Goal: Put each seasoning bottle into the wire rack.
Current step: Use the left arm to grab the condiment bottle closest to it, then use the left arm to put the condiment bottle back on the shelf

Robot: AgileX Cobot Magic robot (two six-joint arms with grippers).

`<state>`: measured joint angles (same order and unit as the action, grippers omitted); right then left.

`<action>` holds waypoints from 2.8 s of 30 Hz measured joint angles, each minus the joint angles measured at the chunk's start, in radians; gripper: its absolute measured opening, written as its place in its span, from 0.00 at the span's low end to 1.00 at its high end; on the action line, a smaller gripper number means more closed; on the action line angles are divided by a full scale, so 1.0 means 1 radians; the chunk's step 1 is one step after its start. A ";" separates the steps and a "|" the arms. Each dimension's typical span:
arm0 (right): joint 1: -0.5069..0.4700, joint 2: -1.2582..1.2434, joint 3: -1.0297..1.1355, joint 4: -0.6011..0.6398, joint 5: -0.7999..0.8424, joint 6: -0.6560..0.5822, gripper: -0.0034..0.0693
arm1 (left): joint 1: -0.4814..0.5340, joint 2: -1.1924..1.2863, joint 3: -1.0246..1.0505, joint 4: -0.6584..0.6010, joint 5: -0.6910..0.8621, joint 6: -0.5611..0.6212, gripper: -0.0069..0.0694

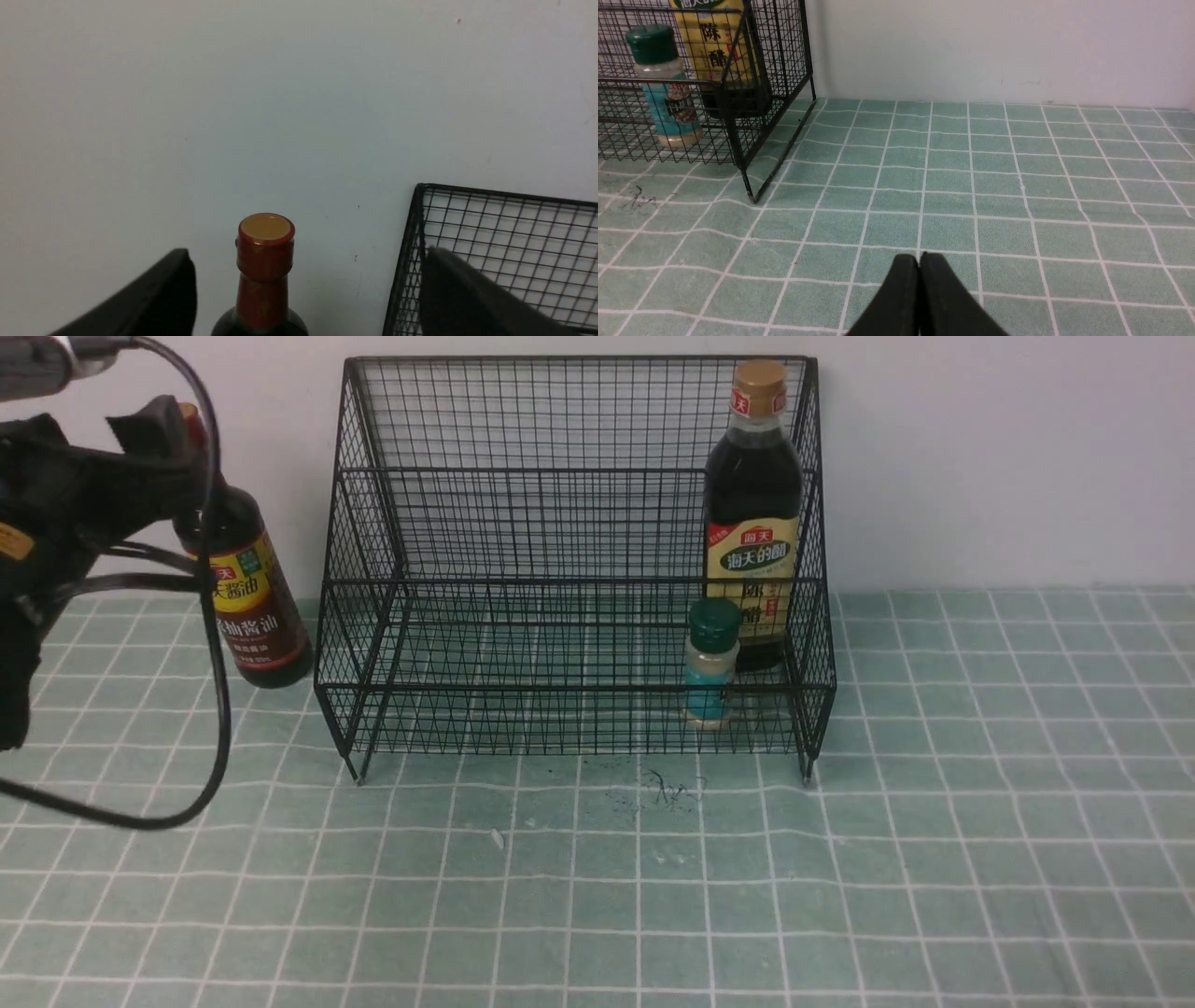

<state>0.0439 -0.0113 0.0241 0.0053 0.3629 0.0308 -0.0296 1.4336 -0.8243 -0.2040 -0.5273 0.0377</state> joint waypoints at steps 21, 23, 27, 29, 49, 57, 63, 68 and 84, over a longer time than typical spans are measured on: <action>0.000 0.000 0.000 0.000 0.000 0.000 0.03 | 0.008 0.363 -0.274 -0.212 -0.029 0.224 0.87; 0.000 0.000 0.000 0.000 0.000 0.000 0.03 | 0.014 0.384 -0.289 -0.216 -0.033 0.225 0.87; 0.000 0.000 0.000 0.000 0.000 0.000 0.03 | 0.021 0.420 -0.322 -0.218 -0.034 0.226 0.87; 0.000 0.000 0.000 0.000 0.000 0.000 0.03 | 0.022 0.446 -0.343 -0.218 -0.035 0.226 0.87; 0.000 0.000 0.000 0.001 0.000 0.005 0.03 | 0.022 0.334 -0.362 -0.108 0.259 0.200 0.43; 0.000 0.000 0.000 0.001 0.000 0.034 0.03 | 0.028 0.090 -0.361 -0.086 0.273 0.202 0.43; 0.000 0.000 0.000 0.001 0.000 0.035 0.03 | -0.020 -0.034 -0.366 -0.060 0.257 0.204 0.43; 0.000 0.000 0.000 0.001 0.000 0.035 0.03 | -0.112 -0.035 -0.396 -0.060 0.256 0.203 0.43; 0.000 0.000 0.000 0.001 0.000 0.035 0.03 | -0.282 0.186 -0.489 -0.063 0.181 0.198 0.43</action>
<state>0.0439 -0.0113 0.0241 0.0060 0.3632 0.0654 -0.3117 1.6193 -1.3129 -0.2674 -0.3467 0.2361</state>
